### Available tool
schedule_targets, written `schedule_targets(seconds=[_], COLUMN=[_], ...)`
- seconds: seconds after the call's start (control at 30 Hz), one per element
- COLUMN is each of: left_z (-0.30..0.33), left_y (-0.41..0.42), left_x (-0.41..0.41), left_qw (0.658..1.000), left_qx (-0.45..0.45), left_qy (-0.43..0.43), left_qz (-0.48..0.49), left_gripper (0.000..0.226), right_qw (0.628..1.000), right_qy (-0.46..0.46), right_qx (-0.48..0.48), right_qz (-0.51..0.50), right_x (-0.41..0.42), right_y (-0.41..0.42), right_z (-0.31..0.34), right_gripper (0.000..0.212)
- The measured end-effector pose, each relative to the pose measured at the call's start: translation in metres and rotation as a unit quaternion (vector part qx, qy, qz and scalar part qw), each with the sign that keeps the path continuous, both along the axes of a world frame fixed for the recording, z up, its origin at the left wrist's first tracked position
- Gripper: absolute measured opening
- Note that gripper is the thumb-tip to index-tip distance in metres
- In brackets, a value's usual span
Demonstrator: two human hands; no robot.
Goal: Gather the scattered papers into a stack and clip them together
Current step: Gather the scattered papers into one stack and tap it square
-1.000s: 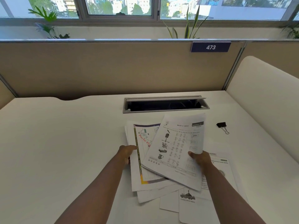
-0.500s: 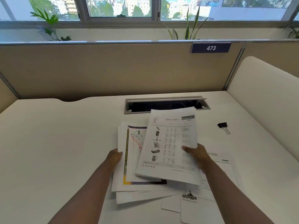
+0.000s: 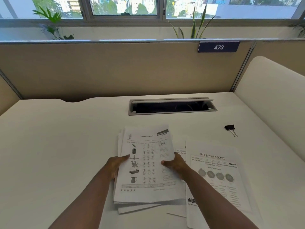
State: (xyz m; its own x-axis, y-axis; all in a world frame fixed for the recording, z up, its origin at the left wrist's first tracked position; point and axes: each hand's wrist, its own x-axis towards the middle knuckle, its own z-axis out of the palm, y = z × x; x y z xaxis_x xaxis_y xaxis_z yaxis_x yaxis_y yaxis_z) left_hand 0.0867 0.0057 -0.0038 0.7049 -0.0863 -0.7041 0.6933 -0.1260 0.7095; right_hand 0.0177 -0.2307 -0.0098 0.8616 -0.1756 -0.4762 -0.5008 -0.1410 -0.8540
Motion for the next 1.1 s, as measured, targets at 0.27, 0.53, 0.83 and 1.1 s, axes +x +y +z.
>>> schedule_targets(seconds=[0.27, 0.53, 0.83, 1.1], left_z=[0.001, -0.004, -0.002, -0.001], left_y=[-0.010, -0.007, -0.008, -0.007], left_x=[0.000, 0.005, 0.003, -0.002], left_qw=[0.998, 0.995, 0.994, 0.995], left_qx=[0.046, 0.088, 0.100, 0.089], left_qy=[-0.038, -0.048, -0.039, -0.038], left_qz=[-0.006, 0.004, -0.001, -0.003], left_gripper=[0.044, 0.043, 0.041, 0.040], right_qw=[0.964, 0.861, 0.867, 0.879], right_qy=[-0.015, 0.237, 0.310, 0.259], right_qx=[-0.264, -0.392, -0.305, -0.311], right_qz=[0.014, -0.220, -0.242, -0.252], right_x=[-0.001, -0.041, -0.051, -0.048], right_y=[-0.014, -0.108, -0.126, -0.116], right_z=[0.013, 0.030, 0.037, 0.030], right_gripper=[0.041, 0.058, 0.096, 0.070])
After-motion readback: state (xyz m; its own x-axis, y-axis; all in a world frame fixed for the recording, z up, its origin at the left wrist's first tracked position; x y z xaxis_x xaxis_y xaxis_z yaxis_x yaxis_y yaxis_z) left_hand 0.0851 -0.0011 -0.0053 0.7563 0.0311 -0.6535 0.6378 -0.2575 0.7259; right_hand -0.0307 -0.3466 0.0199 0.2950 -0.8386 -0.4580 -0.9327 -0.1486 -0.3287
